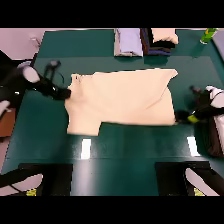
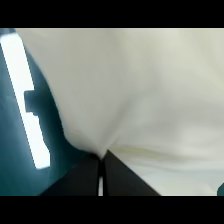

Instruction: Fold the shirts.

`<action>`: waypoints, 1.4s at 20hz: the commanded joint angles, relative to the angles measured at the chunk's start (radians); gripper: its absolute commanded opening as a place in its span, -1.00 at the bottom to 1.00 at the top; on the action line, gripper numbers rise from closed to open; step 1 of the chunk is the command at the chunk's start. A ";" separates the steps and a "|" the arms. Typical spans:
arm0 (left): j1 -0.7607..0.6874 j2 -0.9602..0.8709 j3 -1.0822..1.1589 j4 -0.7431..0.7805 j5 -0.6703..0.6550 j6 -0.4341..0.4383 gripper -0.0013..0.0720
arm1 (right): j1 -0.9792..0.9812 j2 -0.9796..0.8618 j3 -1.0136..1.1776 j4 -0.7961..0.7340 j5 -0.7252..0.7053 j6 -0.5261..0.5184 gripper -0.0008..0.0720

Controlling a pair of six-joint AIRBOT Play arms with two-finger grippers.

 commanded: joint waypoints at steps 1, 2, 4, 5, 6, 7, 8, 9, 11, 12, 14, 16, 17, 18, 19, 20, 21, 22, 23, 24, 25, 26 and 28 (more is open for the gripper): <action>0.000 0.205 0.198 0.031 -0.003 0.000 -0.91 | 0.000 0.119 0.262 0.004 0.049 -0.007 -0.90; 0.000 0.264 0.261 0.035 -0.003 0.000 -0.91 | 0.000 0.150 0.356 0.003 0.047 -0.007 -0.90; 0.000 0.370 0.391 0.050 0.012 0.001 -0.90 | -0.001 0.185 0.538 -0.005 0.047 -0.007 -0.90; 0.000 0.415 0.449 0.065 0.017 0.001 -0.91 | -0.006 0.196 0.635 -0.006 0.045 -0.007 -0.90; 0.000 0.451 0.496 0.082 0.016 0.000 -0.91 | -0.019 0.204 0.729 -0.017 0.043 -0.008 -0.90; 0.000 0.483 0.560 0.098 0.017 0.000 -0.91 | -0.031 0.208 0.807 -0.032 0.044 -0.008 -0.91; 0.000 0.504 0.603 0.114 0.019 0.000 -0.91 | -0.050 0.206 0.892 -0.047 0.046 -0.008 -0.90; 0.000 0.520 0.647 0.116 0.029 0.000 -0.91 | -0.068 0.205 0.966 -0.060 0.051 -0.017 -0.91; 0.000 0.529 0.733 0.117 0.034 0.000 -0.91 | -0.118 0.185 1.101 -0.082 0.067 -0.043 -0.91; 0.000 0.526 0.768 0.117 0.035 0.000 -0.91 | -0.147 0.163 1.171 -0.081 0.096 -0.053 -0.91; 0.000 0.525 0.794 0.117 0.063 0.000 -0.91 | -0.198 0.102 1.298 -0.072 0.166 -0.066 -0.91; 0.000 0.500 0.793 0.131 0.056 0.000 -0.91 | -0.226 0.042 1.351 -0.034 0.209 -0.073 -0.91; 0.000 0.468 0.793 0.138 0.023 0.000 -0.91 | -0.230 0.019 1.340 -0.008 0.217 -0.076 -0.91; 0.000 0.427 0.792 0.140 -0.025 0.000 -0.91 | -0.230 0.006 1.301 0.011 0.212 -0.076 -0.91; 0.000 0.379 0.785 0.140 -0.078 0.000 -0.91 | -0.230 -0.005 1.246 0.029 0.210 -0.077 -0.91; 0.000 0.323 0.768 0.141 -0.131 0.000 -0.91 | -0.230 -0.020 1.177 0.046 0.206 -0.080 -0.91; 0.000 0.259 0.740 0.141 -0.174 0.000 -0.91 | -0.230 -0.040 1.116 0.062 0.208 -0.093 -0.91; 0.000 0.198 0.701 0.140 -0.193 -0.002 -0.91 | -0.227 -0.070 1.052 0.058 0.208 -0.098 -0.91; 0.000 0.133 0.649 0.139 -0.196 -0.002 -0.91 | -0.216 -0.101 0.992 0.057 0.206 -0.105 -0.91; 0.000 0.066 0.593 0.139 -0.193 -0.005 -0.91 | -0.198 -0.139 0.927 0.050 0.199 -0.114 -0.91; 0.000 0.004 0.543 0.138 -0.189 -0.008 -0.91 | -0.171 -0.183 0.863 0.050 0.188 -0.126 -0.91; 0.000 -0.063 0.492 0.138 -0.183 -0.008 -0.91 | -0.141 -0.226 0.805 0.049 0.165 -0.129 -0.91; 0.000 -0.181 0.420 0.139 -0.142 -0.007 -0.91 | -0.087 -0.324 0.702 0.048 0.091 -0.129 -0.91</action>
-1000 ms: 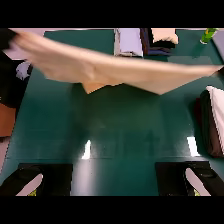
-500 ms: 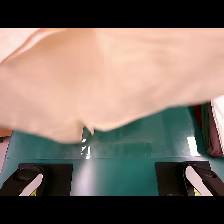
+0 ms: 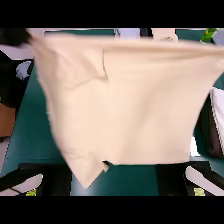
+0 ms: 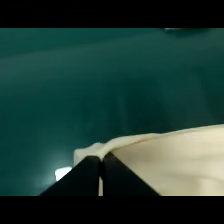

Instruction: Fold the shirts.

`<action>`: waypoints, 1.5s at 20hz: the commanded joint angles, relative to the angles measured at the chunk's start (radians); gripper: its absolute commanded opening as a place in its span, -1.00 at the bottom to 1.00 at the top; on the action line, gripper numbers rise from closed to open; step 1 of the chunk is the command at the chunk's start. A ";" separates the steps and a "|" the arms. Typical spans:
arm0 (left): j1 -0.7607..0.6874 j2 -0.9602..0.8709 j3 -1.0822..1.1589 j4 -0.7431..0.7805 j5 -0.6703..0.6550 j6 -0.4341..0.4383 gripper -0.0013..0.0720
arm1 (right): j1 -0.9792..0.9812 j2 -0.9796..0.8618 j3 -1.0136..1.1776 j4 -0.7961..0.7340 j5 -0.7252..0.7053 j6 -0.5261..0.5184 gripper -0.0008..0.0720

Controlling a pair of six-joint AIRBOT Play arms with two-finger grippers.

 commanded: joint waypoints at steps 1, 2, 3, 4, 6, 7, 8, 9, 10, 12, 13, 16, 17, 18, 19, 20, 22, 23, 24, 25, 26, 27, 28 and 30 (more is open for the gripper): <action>0.000 -0.220 -0.120 -0.006 0.039 0.001 -0.90 | 0.080 -0.172 -0.177 0.012 -0.111 -0.013 -0.91; 0.000 -0.277 -0.121 -0.006 0.068 0.002 -0.90 | 0.097 -0.226 -0.190 0.013 -0.145 -0.012 -0.91; 0.000 -0.319 -0.121 -0.006 0.106 0.002 -0.91 | 0.111 -0.280 -0.191 0.013 -0.175 -0.012 -0.91; 0.000 -0.351 -0.121 -0.006 0.146 0.002 -0.91 | 0.123 -0.335 -0.178 0.012 -0.196 -0.011 -0.91; 0.001 -0.380 -0.121 -0.007 0.223 0.003 -0.91 | 0.142 -0.428 -0.116 0.012 -0.204 -0.011 -0.91; 0.001 -0.380 -0.121 -0.007 0.257 0.003 -0.91 | 0.146 -0.467 -0.073 0.013 -0.201 -0.011 -0.91; 0.001 -0.380 -0.114 -0.009 0.271 0.003 -0.91 | 0.146 -0.492 -0.033 0.012 -0.195 -0.011 -0.91; 0.003 -0.379 -0.101 -0.010 0.249 0.003 -0.91 | 0.146 -0.514 0.010 0.012 -0.182 -0.011 -0.91; 0.003 -0.377 -0.085 -0.010 0.193 0.004 -0.91 | 0.146 -0.523 0.042 0.010 -0.161 -0.013 -0.91; 0.008 -0.371 -0.076 -0.009 0.063 0.034 -0.91 | 0.138 -0.512 0.063 -0.040 -0.116 -0.013 -0.91; 0.015 -0.373 -0.076 -0.009 0.002 0.045 -0.91 | 0.138 -0.496 0.050 -0.086 -0.096 -0.013 -0.91; 0.023 -0.373 -0.121 -0.026 -0.084 0.048 -0.91 | 0.139 -0.420 -0.093 -0.118 -0.108 -0.028 -0.91; 0.023 -0.373 -0.149 -0.061 -0.087 0.049 -0.91 | 0.146 -0.393 -0.159 -0.117 -0.130 -0.029 -0.91; 0.023 -0.373 -0.185 -0.101 -0.080 0.049 -0.91 | 0.151 -0.371 -0.218 -0.117 -0.152 -0.028 -0.91; 0.023 -0.373 -0.228 -0.125 -0.066 0.048 -0.90 | 0.154 -0.349 -0.279 -0.116 -0.175 -0.029 -0.91; 0.023 -0.373 -0.267 -0.129 -0.057 0.048 -0.91 | 0.164 -0.333 -0.333 -0.115 -0.194 -0.029 -0.91; 0.023 -0.373 -0.340 -0.128 -0.039 0.048 -0.90 | 0.183 -0.315 -0.409 -0.116 -0.217 -0.028 -0.91; 0.023 -0.373 -0.367 -0.128 -0.038 0.048 -0.91 | 0.192 -0.306 -0.446 -0.116 -0.229 -0.028 -0.90; 0.023 -0.373 -0.384 -0.128 -0.039 0.048 -0.90 | 0.197 -0.304 -0.471 -0.112 -0.240 -0.028 -0.90; 0.023 -0.373 -0.390 -0.128 -0.040 0.048 -0.90 | 0.201 -0.304 -0.488 -0.108 -0.242 -0.027 -0.90; 0.023 -0.372 -0.391 -0.129 -0.043 0.048 -0.90 | 0.203 -0.304 -0.503 -0.108 -0.243 -0.027 -0.90; 0.023 -0.371 -0.390 -0.129 -0.054 0.048 -0.90 | 0.203 -0.304 -0.510 -0.108 -0.240 -0.021 -0.90; 0.023 -0.370 -0.387 -0.125 -0.072 0.045 -0.90 | 0.203 -0.304 -0.508 -0.108 -0.233 -0.011 -0.90; 0.023 -0.345 -0.386 -0.108 -0.070 0.027 -0.84 | 0.203 -0.299 -0.481 -0.108 -0.211 -0.007 -0.58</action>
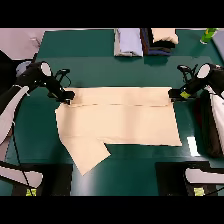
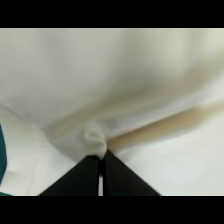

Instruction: Fold the shirts.

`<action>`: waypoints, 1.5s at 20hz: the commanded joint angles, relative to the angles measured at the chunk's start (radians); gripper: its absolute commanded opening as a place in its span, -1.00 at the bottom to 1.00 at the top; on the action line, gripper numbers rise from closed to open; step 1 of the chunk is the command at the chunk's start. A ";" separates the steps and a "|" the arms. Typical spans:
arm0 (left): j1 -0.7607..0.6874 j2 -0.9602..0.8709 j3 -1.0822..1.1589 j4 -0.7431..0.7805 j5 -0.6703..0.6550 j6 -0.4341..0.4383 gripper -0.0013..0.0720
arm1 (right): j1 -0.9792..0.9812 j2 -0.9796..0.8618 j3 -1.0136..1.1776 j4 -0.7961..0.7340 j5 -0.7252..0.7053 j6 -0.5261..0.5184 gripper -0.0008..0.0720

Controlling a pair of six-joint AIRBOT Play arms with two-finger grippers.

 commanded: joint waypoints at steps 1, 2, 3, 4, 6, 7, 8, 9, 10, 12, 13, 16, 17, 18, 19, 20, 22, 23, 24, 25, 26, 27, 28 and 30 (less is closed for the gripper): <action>0.000 0.047 -0.010 0.024 -0.003 -0.024 -0.14 | 0.005 0.018 0.014 0.001 0.019 0.011 -0.16; 0.000 0.078 -0.009 0.042 0.005 -0.037 0.31 | 0.005 0.031 0.033 0.001 0.023 0.011 0.02; 0.000 0.117 -0.009 0.064 0.003 -0.051 0.31 | 0.004 0.051 0.053 -0.002 0.036 0.011 0.02; 0.000 0.154 -0.009 0.065 -0.012 -0.055 0.31 | 0.002 0.080 0.061 -0.011 0.046 0.010 0.02; -0.001 0.245 -0.042 0.062 -0.035 -0.074 0.31 | -0.016 0.157 0.028 -0.008 0.063 0.011 0.02; -0.001 0.304 -0.090 0.060 -0.030 -0.089 0.31 | -0.027 0.201 -0.012 -0.008 0.078 0.011 0.04; -0.001 0.359 -0.148 0.060 -0.016 -0.105 0.31 | -0.043 0.245 -0.064 -0.008 0.095 0.011 0.04; -0.001 0.420 -0.221 0.057 -0.005 -0.122 0.31 | -0.061 0.291 -0.127 -0.008 0.115 0.011 0.09; -0.001 0.479 -0.292 0.050 0.007 -0.134 0.31 | -0.080 0.335 -0.196 -0.008 0.136 0.011 0.38; -0.001 0.596 -0.438 0.034 0.024 -0.164 0.31 | -0.122 0.418 -0.335 -0.007 0.168 0.021 0.48; -0.001 0.649 -0.502 0.029 0.028 -0.185 0.31 | -0.142 0.454 -0.399 -0.008 0.168 0.026 0.48; -0.001 0.746 -0.631 0.024 0.040 -0.209 0.31 | -0.179 0.545 -0.571 -0.007 0.169 0.035 0.47; -0.001 0.755 -0.654 0.022 0.036 -0.209 0.31 | -0.183 0.563 -0.613 -0.006 0.168 0.041 0.47; -0.001 0.756 -0.668 0.016 0.036 -0.208 0.31 | -0.183 0.576 -0.651 -0.005 0.166 0.043 0.47; 0.000 0.756 -0.677 0.008 0.040 -0.207 0.31 | -0.182 0.584 -0.681 0.004 0.165 0.054 0.47; -0.001 0.756 -0.684 -0.001 0.050 -0.207 0.31 | -0.182 0.589 -0.710 0.024 0.162 0.060 0.47; -0.001 0.756 -0.687 -0.005 0.065 -0.208 0.31 | -0.182 0.589 -0.745 0.056 0.135 0.060 0.46; -0.001 0.756 -0.687 -0.005 0.071 -0.208 0.31 | -0.182 0.589 -0.752 0.063 0.122 0.060 0.38; 0.000 0.756 -0.686 -0.005 0.071 -0.207 0.31 | -0.182 0.589 -0.753 0.063 0.111 0.060 0.34; 0.000 0.756 -0.687 -0.006 0.071 -0.207 0.31 | -0.182 0.589 -0.753 0.070 0.101 0.060 0.34; 0.000 0.756 -0.687 -0.006 0.070 -0.207 0.31 | -0.182 0.588 -0.753 0.072 0.090 0.060 0.33; 0.000 0.756 -0.687 -0.006 0.069 -0.207 0.31 | -0.182 0.582 -0.753 0.072 0.081 0.060 0.33; 0.000 0.756 -0.687 -0.006 0.069 -0.207 0.31 | -0.182 0.567 -0.753 0.072 0.077 0.060 0.31; -0.001 0.756 -0.687 -0.006 0.060 -0.207 0.31 | -0.182 0.526 -0.753 0.073 0.075 0.059 0.02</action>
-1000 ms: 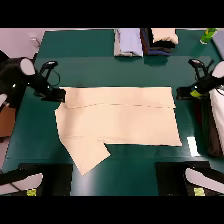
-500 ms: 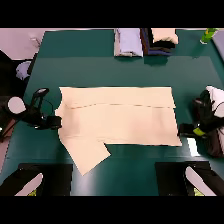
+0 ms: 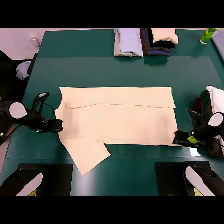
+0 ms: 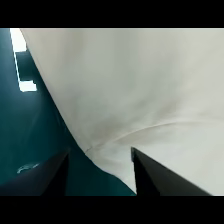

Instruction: Fold the shirts.

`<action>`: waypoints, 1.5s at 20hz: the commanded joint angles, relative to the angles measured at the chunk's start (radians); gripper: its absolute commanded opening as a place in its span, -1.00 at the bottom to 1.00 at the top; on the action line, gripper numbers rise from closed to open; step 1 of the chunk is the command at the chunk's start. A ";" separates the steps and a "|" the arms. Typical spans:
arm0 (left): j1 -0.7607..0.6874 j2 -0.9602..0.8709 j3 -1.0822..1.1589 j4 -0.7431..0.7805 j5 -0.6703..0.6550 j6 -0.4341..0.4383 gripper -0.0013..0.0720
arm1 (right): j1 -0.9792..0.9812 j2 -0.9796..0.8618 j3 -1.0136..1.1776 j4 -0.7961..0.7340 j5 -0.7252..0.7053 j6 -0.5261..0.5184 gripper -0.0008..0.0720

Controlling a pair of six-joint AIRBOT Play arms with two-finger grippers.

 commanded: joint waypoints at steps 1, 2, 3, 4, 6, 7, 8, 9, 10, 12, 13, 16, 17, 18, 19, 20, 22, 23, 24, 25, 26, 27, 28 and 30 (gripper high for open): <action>-0.001 0.001 -0.002 -0.002 -0.017 0.000 0.31 | 0.001 -0.052 -0.007 0.010 -0.029 -0.001 -0.47; 0.000 0.001 -0.005 -0.002 -0.029 0.000 0.31 | 0.001 -0.059 -0.007 0.010 -0.033 -0.002 -0.75; 0.000 0.001 -0.008 -0.002 -0.042 0.000 0.31 | 0.001 -0.060 -0.007 0.010 -0.036 -0.002 -0.90; -0.001 0.001 -0.017 -0.002 -0.059 0.000 0.31 | 0.001 -0.058 -0.006 0.010 -0.036 -0.002 -0.90; -0.001 0.001 -0.053 -0.013 -0.092 -0.001 0.32 | 0.001 -0.045 -0.006 0.009 -0.035 -0.002 -0.90; -0.001 0.001 -0.084 -0.026 -0.089 -0.001 0.32 | 0.001 -0.029 -0.006 0.009 -0.040 -0.002 -0.90; -0.001 0.001 -0.118 -0.050 -0.072 0.000 0.32 | 0.001 -0.011 -0.006 0.009 -0.045 -0.002 -0.90; -0.001 0.001 -0.149 -0.082 -0.049 0.000 0.32 | 0.001 0.008 -0.006 0.008 -0.047 -0.002 -0.90; -0.001 0.001 -0.180 -0.129 -0.018 0.001 0.32 | 0.001 0.026 -0.006 0.009 -0.046 -0.002 -0.90; -0.001 0.001 -0.226 -0.211 0.034 0.020 0.32 | 0.001 0.049 -0.006 0.009 -0.045 -0.002 -0.90; -0.001 0.001 -0.242 -0.227 0.045 0.031 0.32 | 0.001 0.056 -0.006 0.009 -0.045 -0.002 -0.90; -0.001 0.001 -0.288 -0.231 0.055 0.035 0.32 | 0.001 0.056 -0.006 0.009 -0.045 -0.002 -0.90; -0.001 0.001 -0.299 -0.232 0.065 0.035 0.32 | 0.001 0.056 -0.006 0.010 -0.045 -0.002 -0.90; -0.001 0.001 -0.301 -0.234 0.080 0.035 0.32 | 0.001 0.056 -0.006 0.009 -0.045 -0.001 -0.90; -0.001 0.001 -0.301 -0.246 0.097 0.035 0.31 | 0.001 0.056 -0.006 0.009 -0.044 -0.001 -0.90; -0.001 0.001 -0.301 -0.266 0.112 0.055 0.30 | 0.001 0.056 -0.006 0.009 -0.042 -0.001 -0.90; 0.000 0.001 -0.300 -0.298 0.113 0.094 -0.53 | 0.001 0.056 -0.006 0.009 -0.035 -0.001 -0.90; 0.000 0.001 -0.294 -0.312 0.103 0.128 -0.90 | 0.001 0.056 -0.006 0.009 -0.032 -0.002 -0.90; -0.001 0.001 -0.278 -0.309 0.079 0.141 -0.91 | 0.001 0.057 -0.005 0.009 -0.026 -0.002 -0.90; 0.000 0.001 -0.254 -0.286 0.048 0.142 -0.91 | 0.001 0.057 -0.002 0.008 -0.011 -0.002 -0.90; -0.001 0.006 -0.222 -0.248 0.011 0.142 -0.91 | 0.001 0.057 0.008 0.008 0.006 -0.003 -0.90; 0.000 0.019 -0.190 -0.204 -0.026 0.139 -0.91 | 0.001 0.057 0.027 0.005 0.027 -0.007 -0.90; 0.000 0.046 -0.160 -0.162 -0.065 0.138 -0.91 | 0.001 0.057 0.052 0.005 0.048 -0.017 -0.90; 0.000 0.127 -0.126 -0.132 -0.153 0.138 -0.91 | 0.001 0.057 0.115 0.005 0.123 -0.028 -0.90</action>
